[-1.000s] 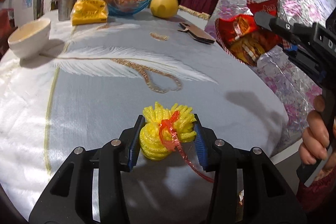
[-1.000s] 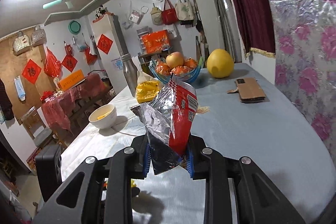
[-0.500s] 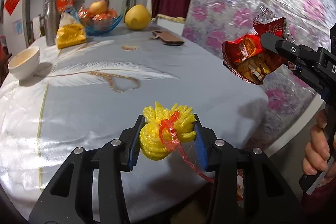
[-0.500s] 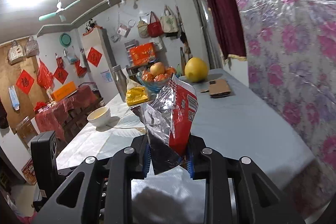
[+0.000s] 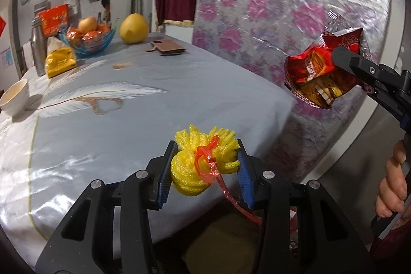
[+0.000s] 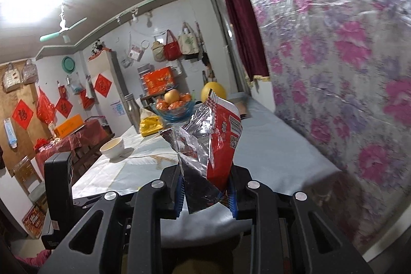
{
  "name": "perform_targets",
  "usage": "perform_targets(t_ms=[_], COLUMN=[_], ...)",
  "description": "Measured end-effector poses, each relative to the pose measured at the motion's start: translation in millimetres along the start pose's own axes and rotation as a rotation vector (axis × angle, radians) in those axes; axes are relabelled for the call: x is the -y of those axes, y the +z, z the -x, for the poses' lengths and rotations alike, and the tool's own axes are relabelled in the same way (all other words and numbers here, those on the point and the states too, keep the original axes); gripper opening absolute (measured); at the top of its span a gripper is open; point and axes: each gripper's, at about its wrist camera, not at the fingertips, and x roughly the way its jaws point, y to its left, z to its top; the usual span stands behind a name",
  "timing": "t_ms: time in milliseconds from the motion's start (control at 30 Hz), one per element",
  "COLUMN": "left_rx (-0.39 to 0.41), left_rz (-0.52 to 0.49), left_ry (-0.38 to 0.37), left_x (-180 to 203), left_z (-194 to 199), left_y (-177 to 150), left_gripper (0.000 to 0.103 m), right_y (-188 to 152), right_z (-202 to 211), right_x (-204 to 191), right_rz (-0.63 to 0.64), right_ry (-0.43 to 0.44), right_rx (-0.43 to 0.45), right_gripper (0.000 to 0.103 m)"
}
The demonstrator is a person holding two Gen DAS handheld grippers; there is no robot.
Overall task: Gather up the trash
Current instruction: 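Carry the yellow mesh bag and red chip bag over the red basket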
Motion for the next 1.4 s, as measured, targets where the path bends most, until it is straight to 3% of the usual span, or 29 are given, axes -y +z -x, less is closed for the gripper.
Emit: perform_targets(t_ms=[367,967,1400], left_rx=[-0.052,-0.206,-0.313], left_rz=[-0.105,-0.216,-0.283], left_ry=[-0.053,-0.18,-0.216], left_x=[62.2,136.0,168.6], left_z=[-22.9,-89.0,-138.9], left_y=[-3.6,-29.7,-58.8], left_gripper=[0.045,0.045,0.045], right_y=[-20.3,-81.3,-122.1], right_z=[44.2,49.6,46.3], right_x=[59.3,143.9,187.4], right_rz=[-0.058,-0.182,-0.27], right_ry=[-0.095,-0.222,-0.273], right_rx=[0.014,-0.124,-0.204], right_gripper=[0.027,0.027,0.028])
